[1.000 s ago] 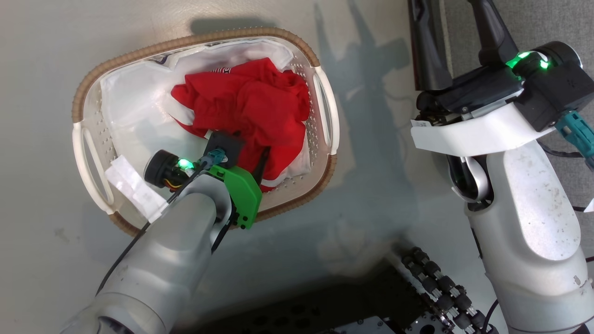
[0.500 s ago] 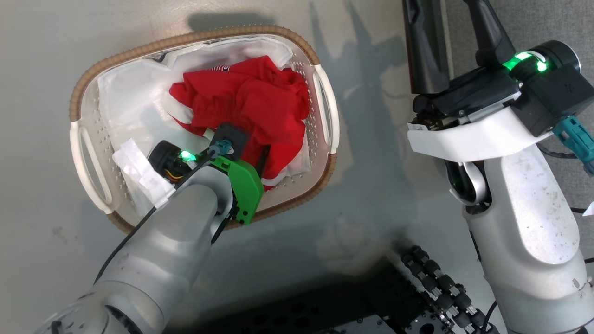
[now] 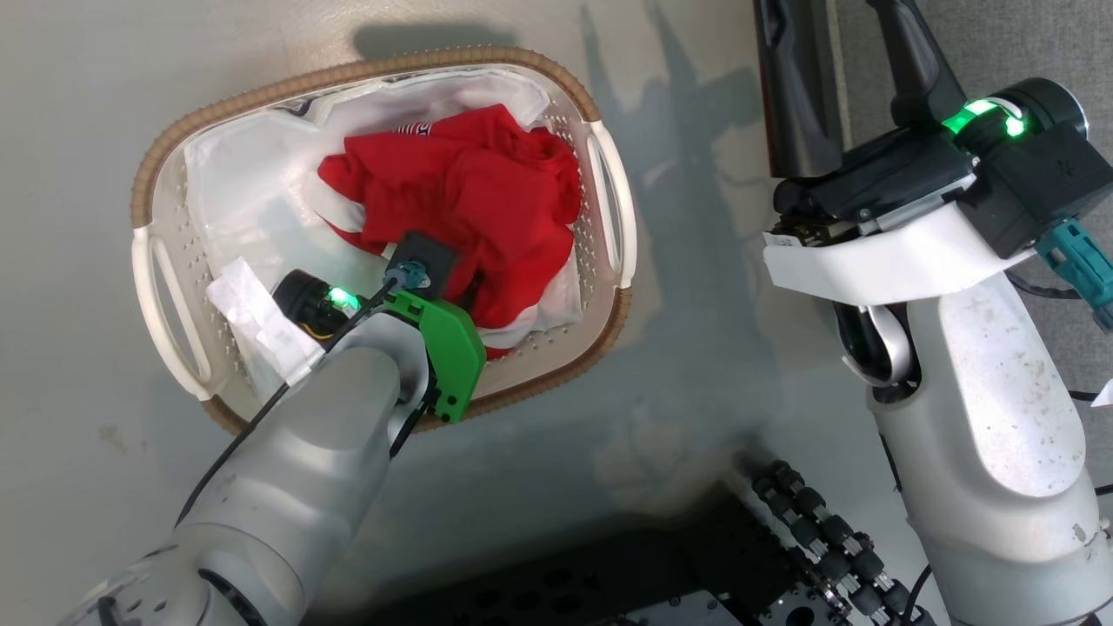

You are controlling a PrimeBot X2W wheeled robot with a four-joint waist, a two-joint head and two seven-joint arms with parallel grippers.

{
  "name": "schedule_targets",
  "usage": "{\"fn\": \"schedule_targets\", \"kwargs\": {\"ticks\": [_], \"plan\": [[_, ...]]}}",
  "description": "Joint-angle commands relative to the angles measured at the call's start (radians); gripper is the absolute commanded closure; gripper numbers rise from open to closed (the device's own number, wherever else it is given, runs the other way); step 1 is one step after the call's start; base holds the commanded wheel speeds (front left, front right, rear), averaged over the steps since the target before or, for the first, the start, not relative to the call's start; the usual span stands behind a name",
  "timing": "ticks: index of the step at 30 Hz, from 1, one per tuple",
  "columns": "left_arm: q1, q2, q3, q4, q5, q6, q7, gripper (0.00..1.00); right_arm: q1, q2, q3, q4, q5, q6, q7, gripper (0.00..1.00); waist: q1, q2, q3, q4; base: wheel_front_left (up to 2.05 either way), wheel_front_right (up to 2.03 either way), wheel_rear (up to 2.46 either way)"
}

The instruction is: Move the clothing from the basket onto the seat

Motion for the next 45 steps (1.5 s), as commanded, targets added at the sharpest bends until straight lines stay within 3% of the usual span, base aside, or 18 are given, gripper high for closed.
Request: {"fn": "schedule_targets", "kwargs": {"ticks": [1,12,24,36,45], "plan": [[-0.018,0.006,-0.007,0.005,-0.009,0.001,-0.006,1.0,-0.003,-0.003,-0.001,0.002,-0.006,-0.001,-0.005,0.0,-0.0001,0.0,-0.002,0.0,0.0,0.0,0.0],[-0.014,0.006,-0.013,0.025,-0.043,0.006,-0.054,1.0,-0.019,-0.003,0.003,0.023,0.011,-0.001,-0.005,0.0,-0.0001,0.0,-0.041,-0.015,0.0,0.0,0.0],[0.079,0.006,0.032,0.011,-0.081,0.006,-0.08,1.0,0.023,-0.003,0.016,0.085,0.021,-0.001,-0.005,0.0,-0.0001,0.0,-0.197,-0.011,0.0,0.0,0.0],[0.184,0.025,0.159,-0.086,-0.004,0.033,-0.081,1.0,0.106,-0.004,0.027,0.162,-0.006,-0.001,-0.005,0.0,-0.0001,0.0,-0.374,0.036,0.0,0.0,0.0],[0.295,0.057,0.307,-0.234,0.124,0.047,-0.08,1.0,0.171,-0.003,0.025,0.208,-0.007,-0.001,-0.005,0.0,-0.0001,0.0,-0.493,0.081,0.0,0.0,0.0]]}}
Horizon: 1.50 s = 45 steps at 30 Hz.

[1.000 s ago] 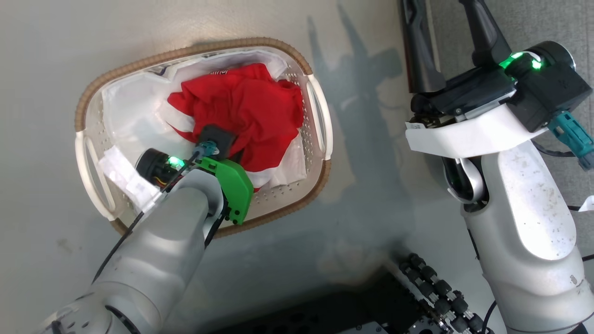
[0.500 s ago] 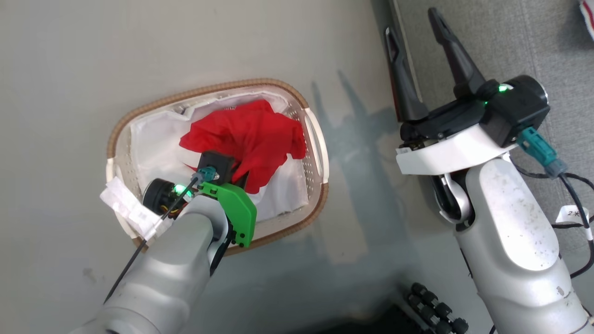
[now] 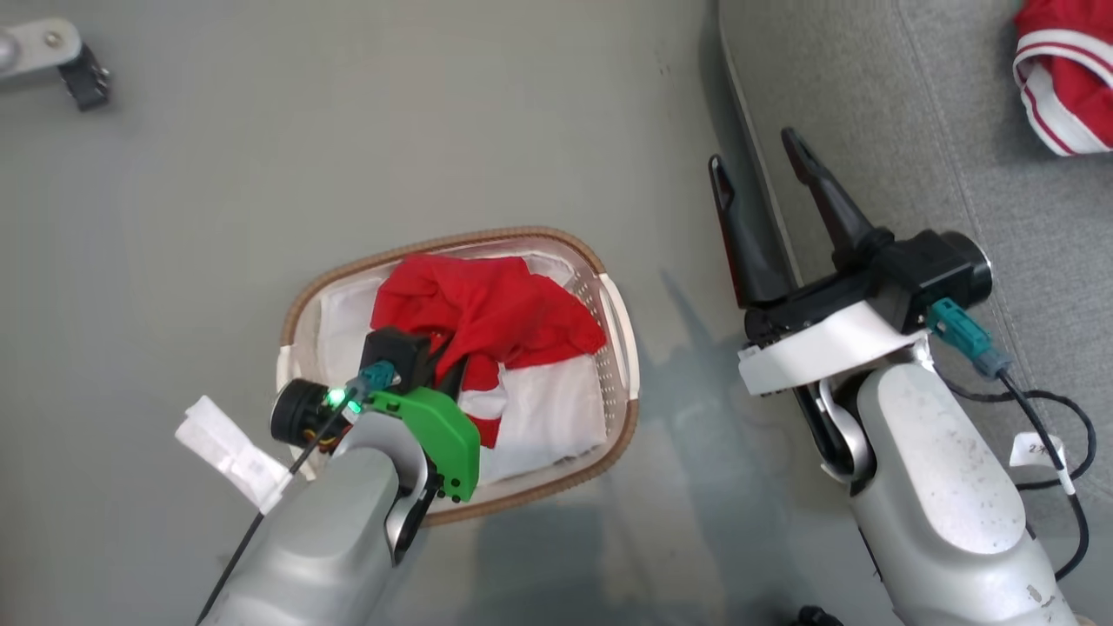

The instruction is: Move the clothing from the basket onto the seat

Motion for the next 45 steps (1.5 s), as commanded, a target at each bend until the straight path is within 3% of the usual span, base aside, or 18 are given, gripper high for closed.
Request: {"fn": "schedule_targets", "kwargs": {"ticks": [1,17,29,45], "plan": [[0.03,0.008,0.019,-0.016,0.026,0.003,-0.004,1.0,0.023,-0.004,-0.003,0.008,-0.008,-0.001,-0.005,0.0,0.0,0.0,-0.072,0.043,0.0,0.0,0.0],[0.236,-0.007,0.264,-0.199,0.229,-0.015,-0.004,1.0,0.17,-0.004,-0.01,0.054,-0.009,-0.001,-0.005,0.0,0.0,0.0,-0.283,0.112,0.0,0.0,0.0],[0.323,-0.022,0.403,-0.377,0.339,-0.033,-0.004,1.0,0.247,-0.004,-0.016,0.067,0.006,-0.001,-0.005,0.0,0.0,0.0,-0.374,0.128,0.0,0.0,0.0],[0.339,-0.04,0.443,-0.58,0.381,-0.046,-0.004,1.0,0.314,-0.004,-0.012,0.08,-0.004,-0.001,-0.005,0.0,0.0,0.0,-0.46,0.129,0.0,0.0,0.0]]}}
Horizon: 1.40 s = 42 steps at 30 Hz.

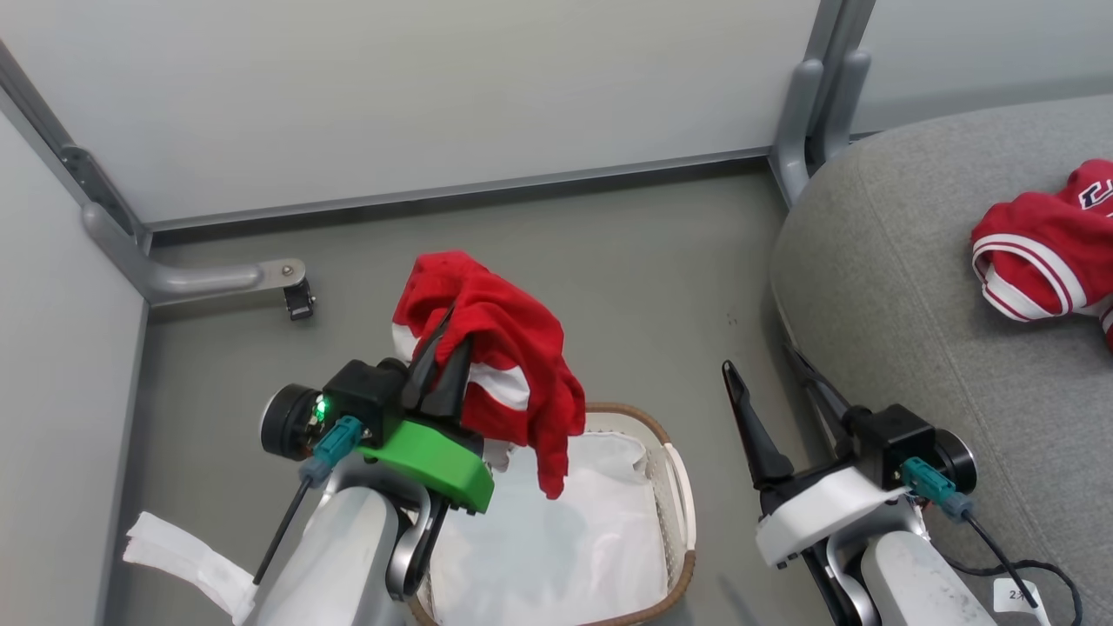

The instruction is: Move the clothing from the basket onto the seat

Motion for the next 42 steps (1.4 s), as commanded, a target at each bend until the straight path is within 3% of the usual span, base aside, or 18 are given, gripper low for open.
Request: {"fn": "schedule_targets", "kwargs": {"ticks": [1,14,26,34,42], "plan": [[0.008,0.001,-0.001,-0.016,0.007,-0.003,-0.004,1.0,0.018,-0.005,0.002,0.004,-0.004,-0.001,-0.005,0.0,0.0001,0.0,-0.012,-0.001,0.0,0.0,0.0],[0.011,-0.002,-0.023,-0.142,-0.017,-0.004,-0.004,1.0,0.03,-0.005,0.023,-0.005,0.018,-0.001,-0.005,0.0,0.0001,0.0,-0.023,-0.003,0.0,0.0,0.0],[-0.015,-0.002,-0.058,-0.161,-0.039,-0.001,-0.004,1.0,-0.075,-0.005,0.176,-0.038,0.005,-0.001,-0.005,0.0,0.0001,0.0,0.007,0.019,0.0,0.0,0.0],[-0.035,-0.003,-0.096,-0.154,-0.059,0.01,-0.004,1.0,-0.173,-0.005,0.295,0.016,-0.008,-0.001,-0.005,0.0,0.0001,0.0,0.024,0.055,0.0,0.0,0.0],[-0.052,-0.003,-0.141,-0.152,-0.076,0.02,-0.004,1.0,-0.252,-0.005,0.343,0.117,-0.026,-0.001,-0.005,0.0,0.0001,0.0,0.039,0.099,0.0,0.0,0.0]]}}
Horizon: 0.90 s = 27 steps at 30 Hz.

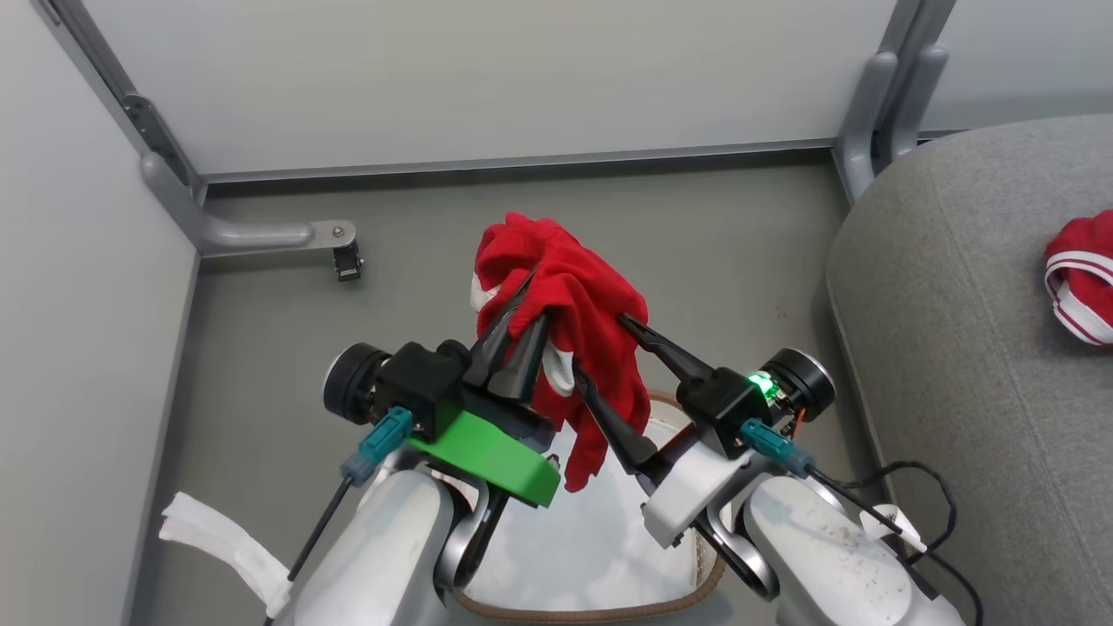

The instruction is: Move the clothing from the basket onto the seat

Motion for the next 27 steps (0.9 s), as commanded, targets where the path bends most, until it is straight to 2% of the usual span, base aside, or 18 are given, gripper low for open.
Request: {"fn": "schedule_targets", "kwargs": {"ticks": [1,12,14,15,21,25,26,27], "plan": [[-0.017,0.002,-0.007,0.001,-0.004,0.007,-0.004,1.0,-0.017,-0.005,0.006,0.016,-0.001,-0.001,-0.005,0.0,0.0,0.0,0.008,0.016,0.0,0.0,0.0],[-0.033,0.002,-0.068,-0.001,-0.035,0.013,-0.004,1.0,-0.073,-0.005,0.008,0.114,0.002,-0.001,-0.005,0.0,0.0,0.0,0.022,0.07,0.0,0.0,0.0],[-0.035,0.002,-0.075,0.0,-0.037,0.013,-0.004,1.0,-0.086,-0.006,0.009,0.13,0.011,-0.001,-0.005,0.72,0.0,0.0,0.025,0.077,0.0,0.0,0.0],[-0.035,0.002,-0.079,0.001,-0.039,0.013,-0.004,1.0,-0.09,-0.005,0.009,0.136,0.016,-0.001,-0.005,1.0,0.0,0.0,0.025,0.079,0.0,0.0,0.0],[-0.034,0.002,-0.089,0.012,-0.043,0.018,-0.004,1.0,-0.098,-0.006,-0.009,0.149,0.043,-0.001,-0.005,1.0,0.0,0.0,0.03,0.077,0.0,0.0,0.0],[-0.029,0.002,-0.078,0.029,-0.022,0.017,-0.004,1.0,-0.083,-0.005,-0.038,0.129,0.046,-0.001,-0.005,1.0,0.0,0.0,0.027,0.052,0.0,0.0,0.0],[-0.029,0.002,-0.076,0.032,-0.011,0.017,-0.004,0.95,-0.076,-0.005,-0.049,0.122,0.044,-0.001,-0.005,1.0,0.0,0.0,0.026,0.041,0.0,0.0,0.0],[-0.026,0.002,-0.071,0.03,-0.009,0.015,-0.004,0.62,-0.071,-0.005,-0.056,0.116,0.041,-0.001,-0.005,1.0,0.0,0.0,0.026,0.032,0.0,0.0,0.0]]}}
